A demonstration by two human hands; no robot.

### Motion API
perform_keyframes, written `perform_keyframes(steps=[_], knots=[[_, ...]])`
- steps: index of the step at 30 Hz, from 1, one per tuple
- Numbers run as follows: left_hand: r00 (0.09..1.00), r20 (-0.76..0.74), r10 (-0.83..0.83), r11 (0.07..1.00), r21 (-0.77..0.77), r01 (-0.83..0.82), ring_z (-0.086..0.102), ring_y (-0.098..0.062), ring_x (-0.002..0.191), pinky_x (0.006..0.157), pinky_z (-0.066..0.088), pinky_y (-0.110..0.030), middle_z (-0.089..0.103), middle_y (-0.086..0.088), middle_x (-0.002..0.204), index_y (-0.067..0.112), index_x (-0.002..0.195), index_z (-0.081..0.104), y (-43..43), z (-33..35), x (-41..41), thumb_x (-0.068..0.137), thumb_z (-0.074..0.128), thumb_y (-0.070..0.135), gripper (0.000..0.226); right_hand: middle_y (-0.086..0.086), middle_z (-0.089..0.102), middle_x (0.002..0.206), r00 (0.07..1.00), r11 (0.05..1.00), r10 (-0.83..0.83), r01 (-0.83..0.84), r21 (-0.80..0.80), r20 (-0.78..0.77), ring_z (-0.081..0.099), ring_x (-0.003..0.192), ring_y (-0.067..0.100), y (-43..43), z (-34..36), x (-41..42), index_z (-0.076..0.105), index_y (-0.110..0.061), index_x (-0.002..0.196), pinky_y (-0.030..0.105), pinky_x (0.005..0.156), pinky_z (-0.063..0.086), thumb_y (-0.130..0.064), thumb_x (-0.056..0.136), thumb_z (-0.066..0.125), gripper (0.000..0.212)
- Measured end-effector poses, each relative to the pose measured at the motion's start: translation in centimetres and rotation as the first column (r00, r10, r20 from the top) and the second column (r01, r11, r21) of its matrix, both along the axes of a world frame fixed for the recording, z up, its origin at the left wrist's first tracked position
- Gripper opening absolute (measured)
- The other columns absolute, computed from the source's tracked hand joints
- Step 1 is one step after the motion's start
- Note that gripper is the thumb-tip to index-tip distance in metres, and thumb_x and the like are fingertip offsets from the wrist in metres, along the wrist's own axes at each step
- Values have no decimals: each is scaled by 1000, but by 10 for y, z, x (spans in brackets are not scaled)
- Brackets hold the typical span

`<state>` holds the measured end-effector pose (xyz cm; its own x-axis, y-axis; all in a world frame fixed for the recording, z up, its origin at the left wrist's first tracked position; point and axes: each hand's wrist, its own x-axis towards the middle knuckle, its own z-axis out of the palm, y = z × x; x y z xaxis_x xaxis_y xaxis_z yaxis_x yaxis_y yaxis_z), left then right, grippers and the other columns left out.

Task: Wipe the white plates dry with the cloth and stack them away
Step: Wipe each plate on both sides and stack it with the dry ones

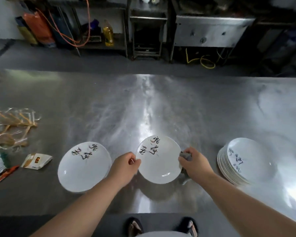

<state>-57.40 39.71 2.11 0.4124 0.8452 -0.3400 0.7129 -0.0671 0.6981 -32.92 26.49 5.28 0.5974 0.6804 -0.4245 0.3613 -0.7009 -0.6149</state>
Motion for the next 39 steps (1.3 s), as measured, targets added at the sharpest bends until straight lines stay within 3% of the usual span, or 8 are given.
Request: perform_keyframes(steps=[12, 17, 22, 24, 26, 31, 36, 39], knots=[[964, -263, 35, 998, -43, -48, 54, -11, 66, 58, 39, -29, 61, 5, 72, 21, 76, 51, -91, -58, 50, 99, 62, 42, 34, -1, 68, 83, 989, 974, 131, -115, -197, 71, 64, 73, 20, -38, -52, 46, 55, -25, 93, 38, 67, 55, -37, 98, 58, 13], [920, -391, 14, 1000, 13, -10, 57, -11, 69, 61, 44, -31, 60, 9, 75, 25, 80, 50, -109, -59, 57, 95, 57, 58, 37, 4, 69, 105, 994, 988, 67, -55, -144, 81, 66, 82, 27, -37, -51, 49, 48, -26, 122, 41, 72, 55, -34, 99, 55, 26], [896, -418, -152, 910, 295, 292, 37, -34, 145, 113, 37, -53, 37, -9, 156, 30, 146, 36, -94, -70, 40, 90, 48, 70, 70, -2, 54, 130, 981, 987, 160, -156, -44, 114, 63, 107, 32, -31, -42, 43, 40, -25, 137, 38, 82, 46, -18, 96, 51, 43], [806, -480, -346, 839, 227, 495, -14, -33, 159, 128, 3, -58, -18, -5, 173, 37, 165, 0, -76, -79, 34, 95, 36, 73, 86, -2, 49, 139, 913, 940, 337, -341, -22, 230, 58, 120, 29, -23, -48, 36, 45, -25, 140, 36, 89, 44, -17, 99, 49, 42], [738, -494, -460, 756, 218, 617, -31, -30, 155, 127, -7, -59, -37, 0, 167, 34, 164, -15, -65, -90, 33, 98, 27, 72, 87, -2, 43, 153, 796, 845, 524, -529, -72, 304, 45, 140, 28, -20, -62, 26, 44, -25, 148, 39, 107, 44, -21, 103, 49, 45], [691, -548, -471, 714, 224, 664, -27, -22, 157, 129, -3, -56, -34, 6, 168, 23, 162, -24, -67, -105, 33, 100, 18, 70, 89, 3, -16, 174, 482, 555, 832, -741, -379, 275, -33, 155, 25, -28, -93, 5, 3, -19, 167, 49, 131, -1, -56, 105, 27, 76], [697, -538, -474, 699, 251, 670, -25, -21, 158, 128, -4, -57, -29, 6, 170, 22, 165, -16, -64, -109, 32, 99, 19, 75, 92, 8, -23, 171, 506, 596, 803, -682, -425, 313, -35, 154, 25, -21, -104, -5, 5, -14, 166, 50, 131, 0, -75, 99, 16, 92], [702, -525, -481, 709, 238, 664, -26, -21, 157, 128, -3, -57, -29, 7, 170, 22, 166, -12, -66, -109, 32, 99, 21, 74, 91, 12, -8, 174, 295, 394, 906, -850, -350, 303, -17, 160, 31, -41, -110, -20, 20, -10, 166, 53, 130, 10, -74, 101, 18, 91]])
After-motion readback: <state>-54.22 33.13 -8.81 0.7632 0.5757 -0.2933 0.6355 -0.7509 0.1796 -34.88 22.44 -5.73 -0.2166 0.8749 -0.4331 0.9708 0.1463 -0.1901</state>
